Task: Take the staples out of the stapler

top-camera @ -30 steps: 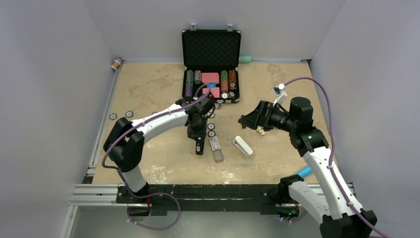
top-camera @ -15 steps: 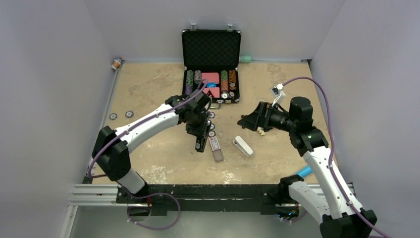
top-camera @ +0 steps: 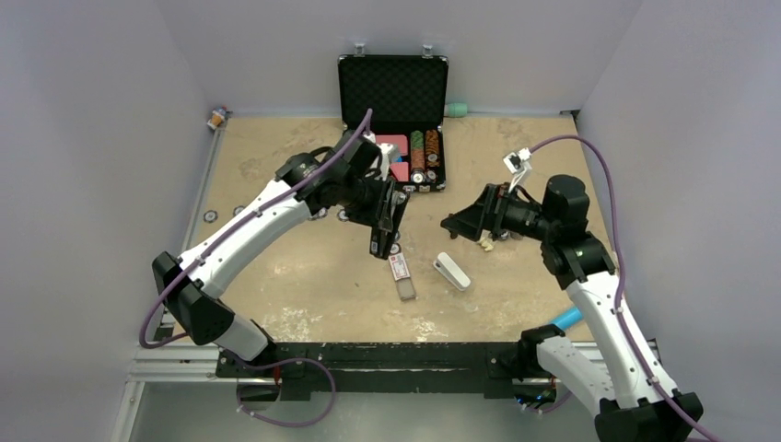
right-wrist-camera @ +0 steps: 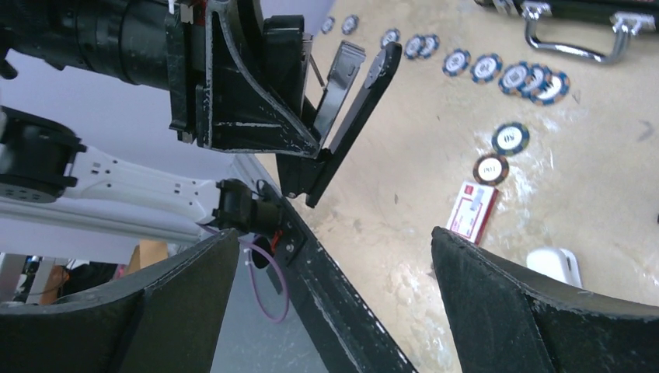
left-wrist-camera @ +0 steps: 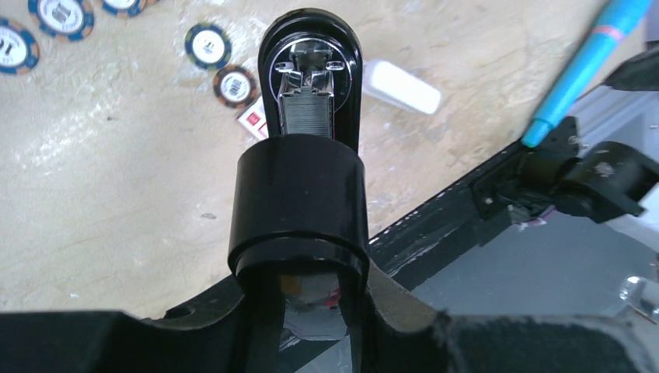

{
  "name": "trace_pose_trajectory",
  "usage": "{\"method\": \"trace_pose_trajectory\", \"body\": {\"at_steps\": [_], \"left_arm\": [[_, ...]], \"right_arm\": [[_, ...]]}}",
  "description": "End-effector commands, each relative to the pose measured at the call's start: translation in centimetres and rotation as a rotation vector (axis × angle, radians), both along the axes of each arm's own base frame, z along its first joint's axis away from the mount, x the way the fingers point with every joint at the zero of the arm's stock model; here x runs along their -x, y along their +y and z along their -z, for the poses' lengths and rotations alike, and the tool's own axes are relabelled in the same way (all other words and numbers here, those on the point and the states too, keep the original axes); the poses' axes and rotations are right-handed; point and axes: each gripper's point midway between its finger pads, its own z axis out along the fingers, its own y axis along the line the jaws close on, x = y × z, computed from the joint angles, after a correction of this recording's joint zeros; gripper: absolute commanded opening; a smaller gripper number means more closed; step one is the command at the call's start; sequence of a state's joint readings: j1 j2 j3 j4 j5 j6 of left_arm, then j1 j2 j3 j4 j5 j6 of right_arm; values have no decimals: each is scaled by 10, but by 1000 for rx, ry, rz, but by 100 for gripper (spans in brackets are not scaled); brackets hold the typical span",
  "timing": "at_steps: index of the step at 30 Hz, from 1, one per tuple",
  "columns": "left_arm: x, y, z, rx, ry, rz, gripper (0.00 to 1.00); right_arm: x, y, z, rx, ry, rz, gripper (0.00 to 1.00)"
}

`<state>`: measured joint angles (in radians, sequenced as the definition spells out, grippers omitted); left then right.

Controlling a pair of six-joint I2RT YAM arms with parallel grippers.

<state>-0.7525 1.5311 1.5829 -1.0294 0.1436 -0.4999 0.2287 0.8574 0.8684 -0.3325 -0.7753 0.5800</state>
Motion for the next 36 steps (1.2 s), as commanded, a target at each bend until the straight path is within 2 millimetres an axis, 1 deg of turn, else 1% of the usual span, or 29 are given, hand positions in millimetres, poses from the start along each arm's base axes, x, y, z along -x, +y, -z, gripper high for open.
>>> {"method": "trace_pose_trajectory", "body": {"at_steps": [1, 4, 7, 10, 13, 18, 24, 29, 32, 36], "left_arm": [[6, -15, -83, 204, -120, 91, 0], [8, -17, -113, 252, -156, 111, 0], [12, -18, -138, 288, -179, 138, 0], [18, -20, -160, 344, -195, 162, 0], [27, -24, -182, 413, -201, 186, 0], [40, -26, -207, 506, -203, 209, 0], [58, -32, -234, 626, -196, 280, 0], [72, -38, -266, 772, -194, 359, 0], [73, -38, -281, 843, -188, 380, 0], [68, -35, -291, 895, -182, 371, 0]], "right_arm": [[4, 8, -66, -100, -188, -62, 99], [12, 12, -92, -161, -251, -112, 99], [18, 13, -122, -214, -353, -124, 99], [20, 14, -139, -236, -391, -139, 99], [20, 16, -148, -256, -400, -165, 99], [27, 17, -165, -319, -441, -191, 99], [20, 21, -170, -348, -427, -208, 99], [15, 23, -178, -381, -431, -216, 99], [15, 24, -184, -401, -441, -221, 99], [16, 29, -196, -422, -461, -241, 99]]}}
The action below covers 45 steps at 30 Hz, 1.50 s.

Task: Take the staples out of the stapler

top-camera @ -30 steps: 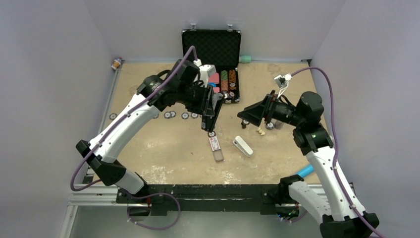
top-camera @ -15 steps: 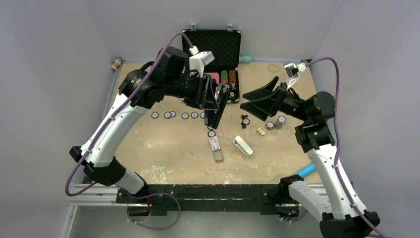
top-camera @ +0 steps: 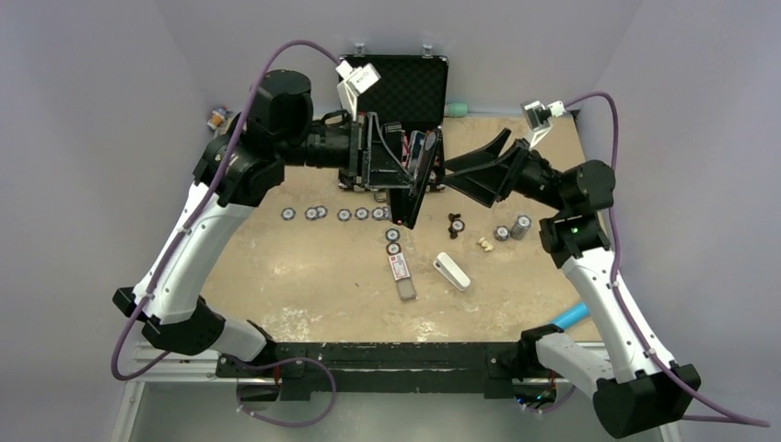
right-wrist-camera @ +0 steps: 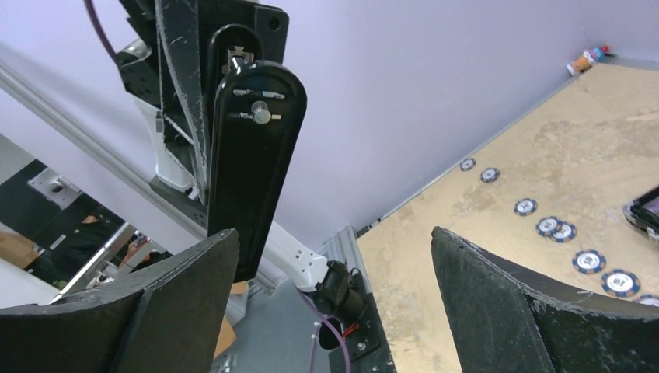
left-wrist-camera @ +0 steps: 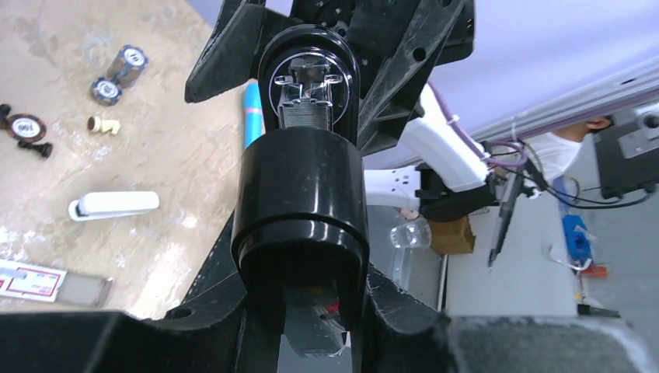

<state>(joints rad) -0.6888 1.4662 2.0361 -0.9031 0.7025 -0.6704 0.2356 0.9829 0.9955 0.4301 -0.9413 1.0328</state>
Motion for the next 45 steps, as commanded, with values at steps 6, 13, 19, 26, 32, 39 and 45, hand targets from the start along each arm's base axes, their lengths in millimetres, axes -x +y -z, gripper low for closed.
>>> {"method": "trace_pose_trajectory", "body": {"at_steps": [6, 13, 19, 26, 32, 39, 45], "left_arm": [[7, 6, -62, 210, -65, 47, 0], [0, 3, -72, 246, -66, 31, 0], [-6, 1, -71, 246, -64, 7, 0], [-7, -1, -69, 245, -65, 8, 0], [-3, 4, -66, 245, -64, -4, 0], [2, 9, -65, 249, -67, -15, 0], [2, 8, -63, 256, -59, -17, 0]], "right_arm": [[27, 14, -57, -72, -161, -102, 99], [34, 29, -63, -95, -154, -158, 99], [36, 41, -69, -118, -148, -196, 99], [36, 42, -79, -152, -157, -207, 99], [35, 40, -97, -195, -192, -201, 99], [19, 45, -104, -219, -162, -181, 99], [10, 49, -95, -210, -126, -178, 96]]}}
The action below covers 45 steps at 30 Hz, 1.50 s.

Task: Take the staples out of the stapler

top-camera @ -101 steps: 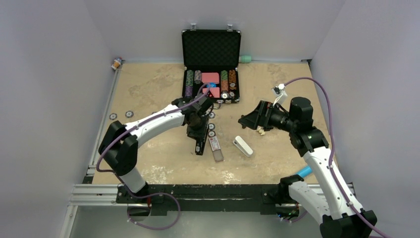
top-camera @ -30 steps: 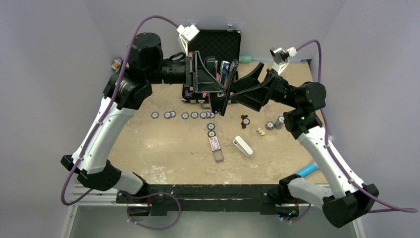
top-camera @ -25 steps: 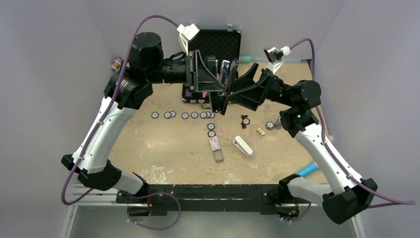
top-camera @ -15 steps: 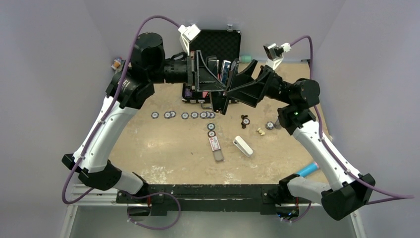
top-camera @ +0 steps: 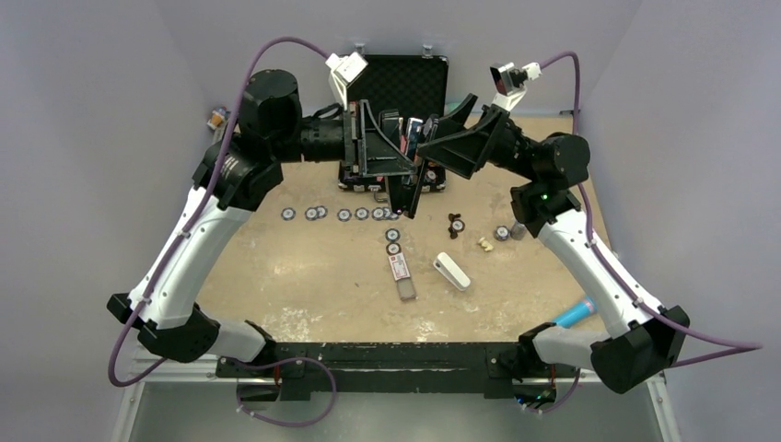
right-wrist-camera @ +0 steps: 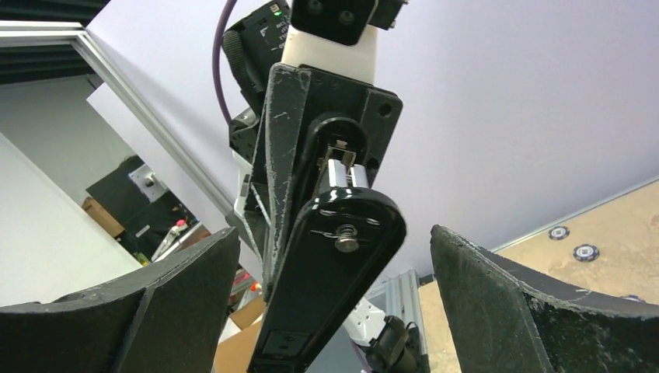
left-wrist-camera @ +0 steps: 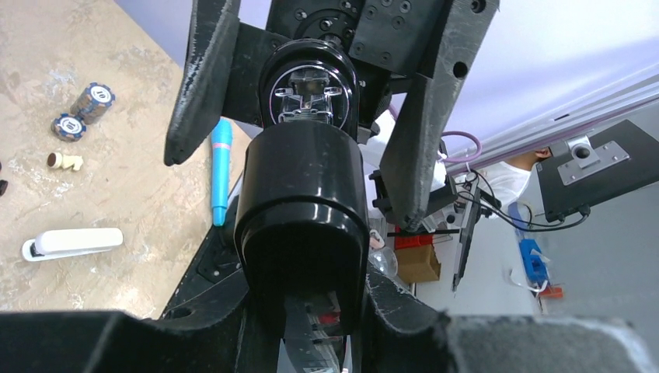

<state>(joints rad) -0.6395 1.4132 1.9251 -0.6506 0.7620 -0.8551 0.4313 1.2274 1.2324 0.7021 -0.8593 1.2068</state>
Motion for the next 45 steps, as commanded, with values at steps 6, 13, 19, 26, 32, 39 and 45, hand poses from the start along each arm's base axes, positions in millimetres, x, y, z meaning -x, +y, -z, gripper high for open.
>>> {"method": "trace_pose_trajectory", "body": {"at_steps": [6, 13, 19, 26, 32, 39, 45], "left_arm": [[10, 5, -33, 99, -96, 1, 0], [7, 4, -27, 91, -92, -6, 0], [7, 2, -24, 88, -89, -6, 0], [5, 2, -22, 86, -90, -15, 0], [2, 2, -23, 90, -97, -26, 0], [-1, 2, -20, 83, -98, -42, 0], [-3, 4, -21, 82, -111, -72, 0]], "right_arm": [[5, -3, -18, -45, -35, 11, 94], [1, -1, -16, -42, -23, 16, 91], [-2, 2, -10, -39, -3, 18, 88], [-5, 7, -7, -29, 4, 10, 74], [-5, 9, -1, -22, 15, 9, 62], [-6, 10, 1, -17, 14, 3, 26], [-7, 11, 5, -13, 28, 4, 0]]}}
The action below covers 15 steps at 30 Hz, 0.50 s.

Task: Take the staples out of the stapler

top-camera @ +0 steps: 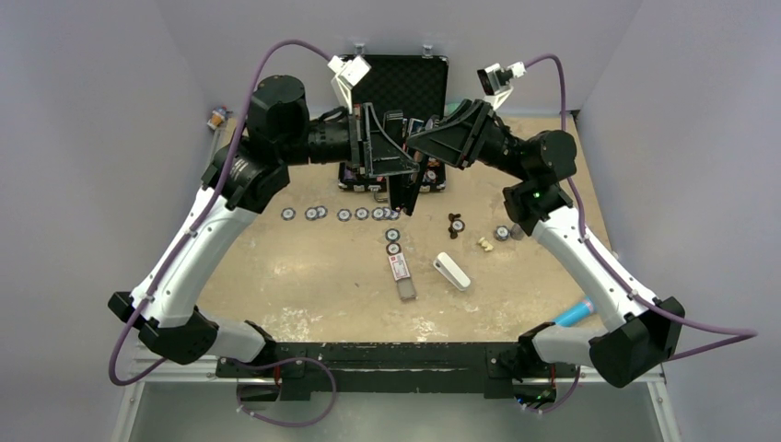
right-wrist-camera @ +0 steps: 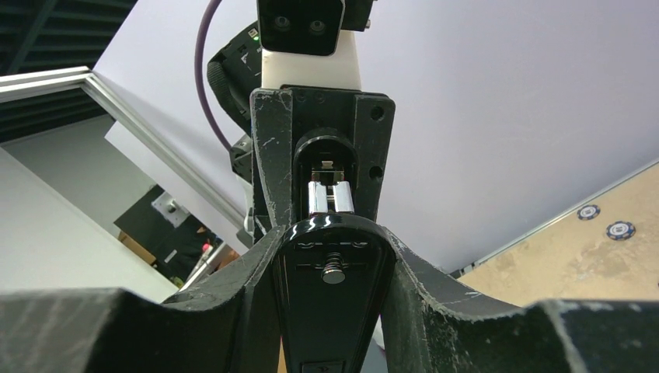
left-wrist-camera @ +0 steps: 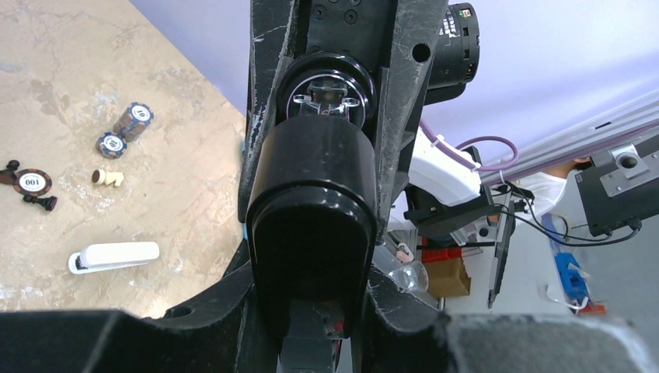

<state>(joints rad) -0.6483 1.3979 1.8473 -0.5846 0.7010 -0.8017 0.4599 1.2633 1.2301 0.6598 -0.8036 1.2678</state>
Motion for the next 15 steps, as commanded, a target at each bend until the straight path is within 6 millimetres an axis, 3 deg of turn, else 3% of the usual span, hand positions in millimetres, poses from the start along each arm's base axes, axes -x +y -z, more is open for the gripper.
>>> {"method": "trace_pose_trajectory", "body": {"at_steps": [1, 4, 10, 15], "left_arm": [[11, 10, -35, 96, -57, -30, 0], [12, 14, -33, 91, -61, -50, 2], [15, 21, -19, 58, -41, -71, 45], [18, 29, -12, 48, -36, -104, 59]], "right_arm": [[8, -2, -5, -7, -113, 16, 0], [8, -4, -8, -13, -116, 25, 0], [8, -5, -7, -9, -104, 44, 0], [3, -5, -2, 13, -85, 71, 0]]}}
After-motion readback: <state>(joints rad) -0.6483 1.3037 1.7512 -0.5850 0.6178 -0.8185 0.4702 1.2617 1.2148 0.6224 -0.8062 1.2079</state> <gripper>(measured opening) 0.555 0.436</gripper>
